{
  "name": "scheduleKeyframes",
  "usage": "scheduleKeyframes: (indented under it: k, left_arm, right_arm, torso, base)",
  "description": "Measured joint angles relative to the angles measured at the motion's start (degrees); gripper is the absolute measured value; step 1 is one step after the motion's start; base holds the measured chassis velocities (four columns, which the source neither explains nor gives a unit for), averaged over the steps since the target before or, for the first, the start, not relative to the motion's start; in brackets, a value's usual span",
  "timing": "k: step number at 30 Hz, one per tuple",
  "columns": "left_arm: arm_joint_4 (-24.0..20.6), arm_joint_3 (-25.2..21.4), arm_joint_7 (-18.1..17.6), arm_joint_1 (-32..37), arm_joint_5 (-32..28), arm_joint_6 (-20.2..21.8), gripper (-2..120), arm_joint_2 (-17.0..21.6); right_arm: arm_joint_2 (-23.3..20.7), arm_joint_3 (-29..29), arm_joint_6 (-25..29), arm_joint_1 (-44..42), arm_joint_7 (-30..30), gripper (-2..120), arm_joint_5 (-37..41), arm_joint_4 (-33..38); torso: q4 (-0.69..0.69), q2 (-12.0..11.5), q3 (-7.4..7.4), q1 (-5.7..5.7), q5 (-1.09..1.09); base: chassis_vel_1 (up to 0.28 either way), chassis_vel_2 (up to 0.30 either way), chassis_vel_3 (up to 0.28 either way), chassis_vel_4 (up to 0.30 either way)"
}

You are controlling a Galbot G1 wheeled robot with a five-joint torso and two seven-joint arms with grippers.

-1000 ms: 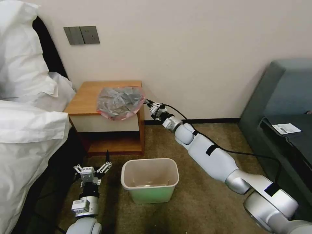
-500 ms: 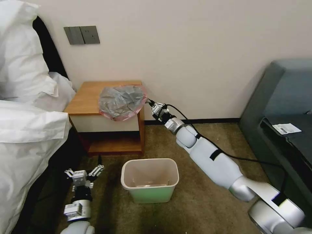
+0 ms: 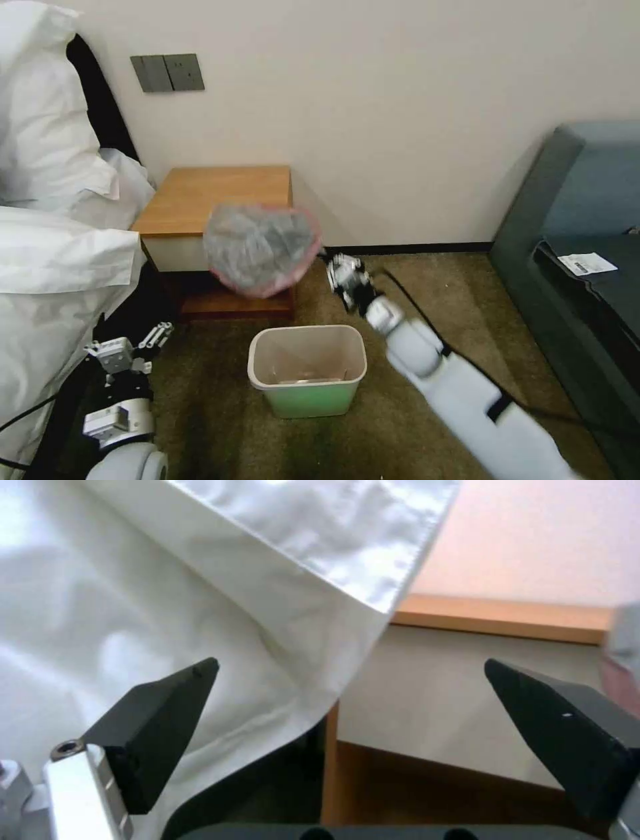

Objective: Pick up the garbage bag from the table and place it over the trash can.

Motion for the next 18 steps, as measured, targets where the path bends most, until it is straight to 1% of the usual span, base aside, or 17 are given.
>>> scheduleKeyframes:
  k: [2, 5, 12, 18]
  left_arm:
    - [-0.34, -0.01, -1.06, -0.15, -0.46, 1.01, 100, -0.09]
    - [-0.60, 0.19, -1.69, -0.14, -0.48, 1.60, 100, -0.25]
    - [-0.71, 0.80, -1.92, 0.05, 0.60, 1.72, 100, -0.98]
    - [-0.71, 0.92, -1.96, 0.46, 1.51, 1.45, 100, -1.26]
  right_arm:
    - [-0.41, 0.14, 0.83, -2.11, -0.39, 0, -1.40, 0.58]
    - [-0.74, 0.17, 1.94, -4.21, -0.90, 0, -3.15, 0.94]
    - [-1.84, -0.58, 3.70, -8.39, -1.42, 0, -6.16, 1.33]
    - [-3.08, -0.28, 4.74, -10.10, -1.80, 0, -7.30, 0.87]
  torso:
    - [0.01, 0.00, 0.00, 0.00, 0.00]
    - [0.02, 0.00, 0.00, 0.00, 0.00]
    - [0.01, 0.00, 0.00, 0.00, 0.00]
    - [0.01, 0.00, 0.01, 0.00, 0.00]
  base:
    - [0.000, 0.000, 0.000, 0.000]
    - [0.000, 0.000, 0.000, 0.000]
    - [0.000, 0.000, 0.000, 0.000]
    - [0.000, 0.000, 0.000, 0.000]
